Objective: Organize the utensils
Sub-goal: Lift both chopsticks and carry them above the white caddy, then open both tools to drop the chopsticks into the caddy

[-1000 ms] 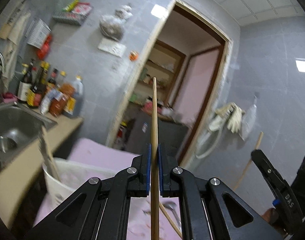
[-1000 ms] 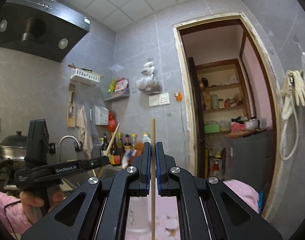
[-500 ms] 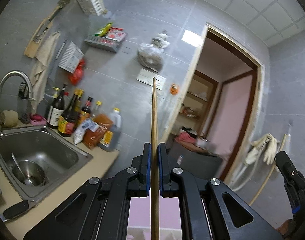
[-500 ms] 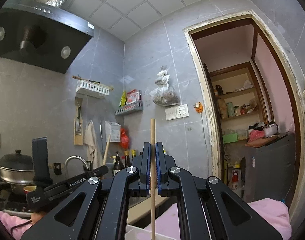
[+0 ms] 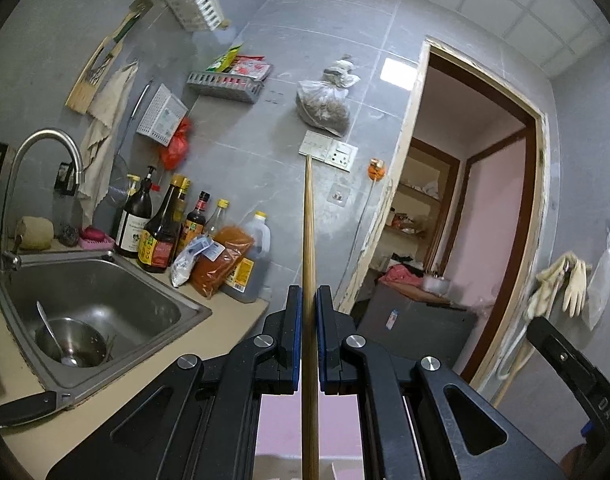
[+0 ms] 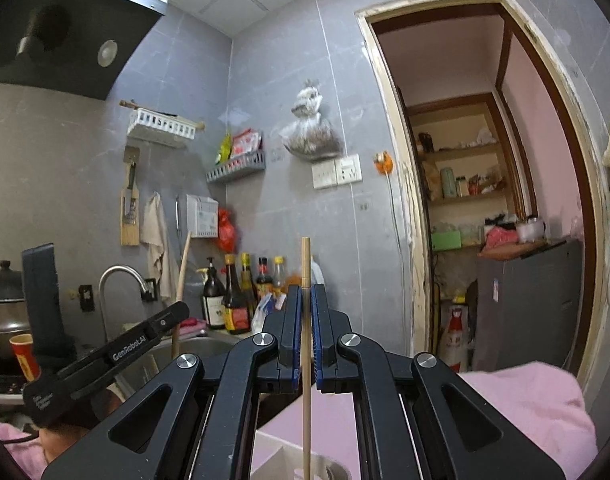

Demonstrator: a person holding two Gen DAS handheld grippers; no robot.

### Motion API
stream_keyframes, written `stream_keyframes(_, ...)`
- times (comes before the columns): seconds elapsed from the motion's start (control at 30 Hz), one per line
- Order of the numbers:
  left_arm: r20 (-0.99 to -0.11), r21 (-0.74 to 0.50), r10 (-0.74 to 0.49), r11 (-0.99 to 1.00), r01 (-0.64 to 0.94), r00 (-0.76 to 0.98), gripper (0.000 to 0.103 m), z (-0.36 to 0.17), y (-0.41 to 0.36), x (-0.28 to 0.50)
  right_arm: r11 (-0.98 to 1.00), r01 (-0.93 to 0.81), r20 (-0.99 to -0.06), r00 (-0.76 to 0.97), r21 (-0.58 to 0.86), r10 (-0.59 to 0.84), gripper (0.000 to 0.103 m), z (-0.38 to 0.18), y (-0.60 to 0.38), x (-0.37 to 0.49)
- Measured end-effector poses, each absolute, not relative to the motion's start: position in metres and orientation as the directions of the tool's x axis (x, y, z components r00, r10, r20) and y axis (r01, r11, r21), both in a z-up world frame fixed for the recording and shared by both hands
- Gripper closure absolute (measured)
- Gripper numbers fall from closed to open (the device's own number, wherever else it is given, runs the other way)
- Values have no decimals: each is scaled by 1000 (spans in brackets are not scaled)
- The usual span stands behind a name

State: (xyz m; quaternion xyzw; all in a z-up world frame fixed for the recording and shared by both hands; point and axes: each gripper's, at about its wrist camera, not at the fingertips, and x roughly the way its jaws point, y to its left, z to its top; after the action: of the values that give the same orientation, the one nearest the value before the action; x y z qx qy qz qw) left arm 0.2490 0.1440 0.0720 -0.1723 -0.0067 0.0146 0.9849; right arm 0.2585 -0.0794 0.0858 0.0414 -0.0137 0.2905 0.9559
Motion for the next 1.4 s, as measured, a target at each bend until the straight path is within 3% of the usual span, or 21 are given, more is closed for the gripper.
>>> stream_keyframes(0.2,-21,-286,19,958,-24,1000,99,59,129,246,818,-567,-16,821,92,571,100,73,-80,264)
stream_keyframes(0.5,-94,-307,-36,952,5,995,97,50,125,239,809,-574,-92,805,128,586,97,67,-89,262)
stream_keyframes(0.57,-102,-306,-48,952,15,994,90,53,124,236,807,-576,-89,804,132,588,94,70,-94,259)
stream_keyframes(0.63,-95,-317,-58,948,25,994,75,56,124,231,809,-574,-83,807,125,585,82,73,-99,256)
stream_keyframes(0.8,-97,-337,-93,940,55,991,68,68,119,220,820,-561,-58,820,111,569,77,86,-115,244)
stream_keyframes(0.87,-89,-341,-105,937,69,990,59,74,115,213,827,-553,-45,828,103,559,71,90,-123,237)
stream_keyframes(0.93,-80,-350,-109,934,75,991,41,78,111,206,835,-542,-31,837,96,547,59,93,-133,231)
stream_keyframes(1.07,-73,-355,-131,930,97,989,31,84,99,196,863,-498,-10,866,89,501,54,95,-156,218)
stream_keyframes(1.2,-88,-344,-148,933,109,985,12,86,80,189,891,-447,-1,894,77,448,30,93,-181,205)
stream_keyframes(1.37,-106,-295,-183,944,145,977,8,83,52,181,918,-394,-11,919,53,395,19,88,-207,192)
stream_keyframes(1.4,-107,-276,-170,952,135,980,3,82,46,180,922,-385,-15,922,51,386,16,86,-212,189)
